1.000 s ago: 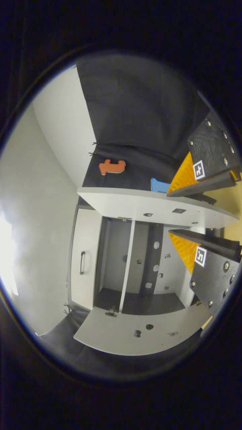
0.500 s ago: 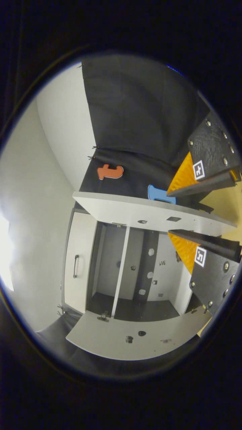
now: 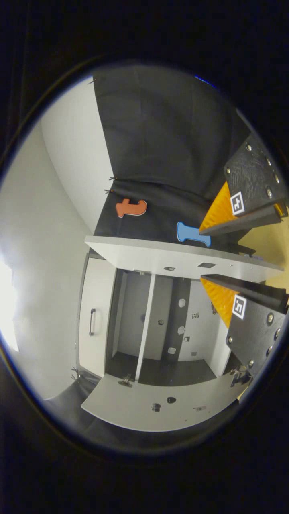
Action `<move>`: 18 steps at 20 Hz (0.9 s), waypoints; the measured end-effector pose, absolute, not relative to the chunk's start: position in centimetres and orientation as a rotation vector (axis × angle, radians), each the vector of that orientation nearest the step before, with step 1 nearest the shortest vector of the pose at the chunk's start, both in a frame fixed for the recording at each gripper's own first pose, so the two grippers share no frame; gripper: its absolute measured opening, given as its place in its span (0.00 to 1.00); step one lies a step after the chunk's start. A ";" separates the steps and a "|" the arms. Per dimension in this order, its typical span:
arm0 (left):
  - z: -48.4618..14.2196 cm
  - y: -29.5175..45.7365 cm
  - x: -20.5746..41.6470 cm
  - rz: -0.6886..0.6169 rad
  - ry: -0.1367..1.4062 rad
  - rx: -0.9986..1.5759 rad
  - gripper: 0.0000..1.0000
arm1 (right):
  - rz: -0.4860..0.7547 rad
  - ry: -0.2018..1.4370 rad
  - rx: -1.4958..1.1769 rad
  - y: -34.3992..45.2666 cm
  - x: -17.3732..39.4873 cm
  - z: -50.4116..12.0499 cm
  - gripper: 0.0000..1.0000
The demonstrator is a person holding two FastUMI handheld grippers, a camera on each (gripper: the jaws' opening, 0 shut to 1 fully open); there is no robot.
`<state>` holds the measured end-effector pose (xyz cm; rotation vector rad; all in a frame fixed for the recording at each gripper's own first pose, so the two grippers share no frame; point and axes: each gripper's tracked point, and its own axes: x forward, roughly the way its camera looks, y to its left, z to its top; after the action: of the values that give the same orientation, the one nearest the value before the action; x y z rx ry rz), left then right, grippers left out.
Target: Grab one shoe with the right hand and put it into the shoe cabinet, grab the other shoe with the left hand and put it into the shoe cabinet; then close the right door with the right hand and the left door with the left hand.
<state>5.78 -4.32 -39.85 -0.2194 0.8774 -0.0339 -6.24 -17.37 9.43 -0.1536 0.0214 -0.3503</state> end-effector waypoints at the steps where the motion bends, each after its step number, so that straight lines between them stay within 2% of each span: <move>1: -37.7 -4.8 6.9 -0.040 0.838 -0.224 0.01 | -0.349 0.018 -0.153 -17.5 -6.3 9.5 0.57; 8: -25.9 -6.4 14.2 -0.069 0.605 -0.269 0.01 | -0.354 -0.009 -0.126 -18.9 -7.4 9.9 0.57; 9: -24.5 -6.5 15.8 -0.072 0.580 -0.274 0.01 | -0.356 -0.014 -0.119 -19.2 -7.7 10.0 0.55; 11: -22.5 -6.9 19.1 -0.072 0.523 -0.274 0.01 | -0.365 -0.022 -0.109 -19.9 -8.1 10.2 0.58; 14: -19.5 -7.0 23.5 -0.066 0.471 -0.269 0.01 | -0.387 -0.030 -0.104 -21.1 -8.8 10.2 0.58; 15: -19.1 -7.0 24.9 -0.064 0.460 -0.265 0.01 | -0.396 -0.030 -0.104 -21.5 -9.0 10.1 0.55; 17: -17.9 -7.2 27.7 -0.062 0.432 -0.247 0.01 | -0.417 -0.027 -0.103 -22.4 -9.5 9.8 0.58; 18: -17.7 -7.2 28.9 -0.059 0.423 -0.237 0.01 | -0.429 -0.027 -0.102 -22.9 -9.8 9.9 0.55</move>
<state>28.94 -7.20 -17.67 -0.2366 0.4232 -0.0586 -9.75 -22.86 9.85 -0.1015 -0.0270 -0.4292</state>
